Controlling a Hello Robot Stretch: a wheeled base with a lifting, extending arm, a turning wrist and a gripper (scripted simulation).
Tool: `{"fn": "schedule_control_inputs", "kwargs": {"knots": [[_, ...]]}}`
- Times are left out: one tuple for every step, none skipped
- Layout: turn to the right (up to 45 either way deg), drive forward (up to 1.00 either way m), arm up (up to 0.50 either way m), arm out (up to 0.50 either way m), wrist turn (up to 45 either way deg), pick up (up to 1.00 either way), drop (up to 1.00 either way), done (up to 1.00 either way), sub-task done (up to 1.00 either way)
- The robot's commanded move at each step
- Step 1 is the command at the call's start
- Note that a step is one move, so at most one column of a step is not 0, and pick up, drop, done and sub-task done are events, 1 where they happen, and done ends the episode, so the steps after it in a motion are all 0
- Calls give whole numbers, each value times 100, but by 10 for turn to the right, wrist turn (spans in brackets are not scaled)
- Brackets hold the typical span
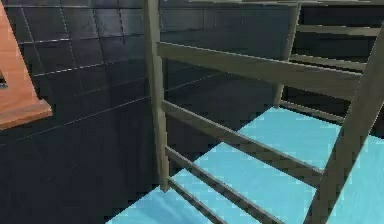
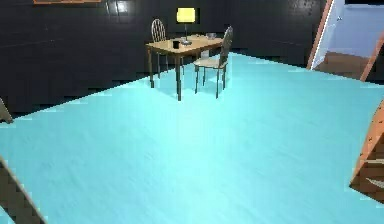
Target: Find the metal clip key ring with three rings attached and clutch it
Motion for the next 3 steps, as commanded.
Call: {"fn": "schedule_control_inputs", "kwargs": {"knots": [[450, 0, 0, 0, 0, 0, 0, 0, 0], [450, 0, 0, 0, 0, 0, 0, 0, 0], [180, 0, 0, 0, 0, 0, 0, 0, 0]]}}
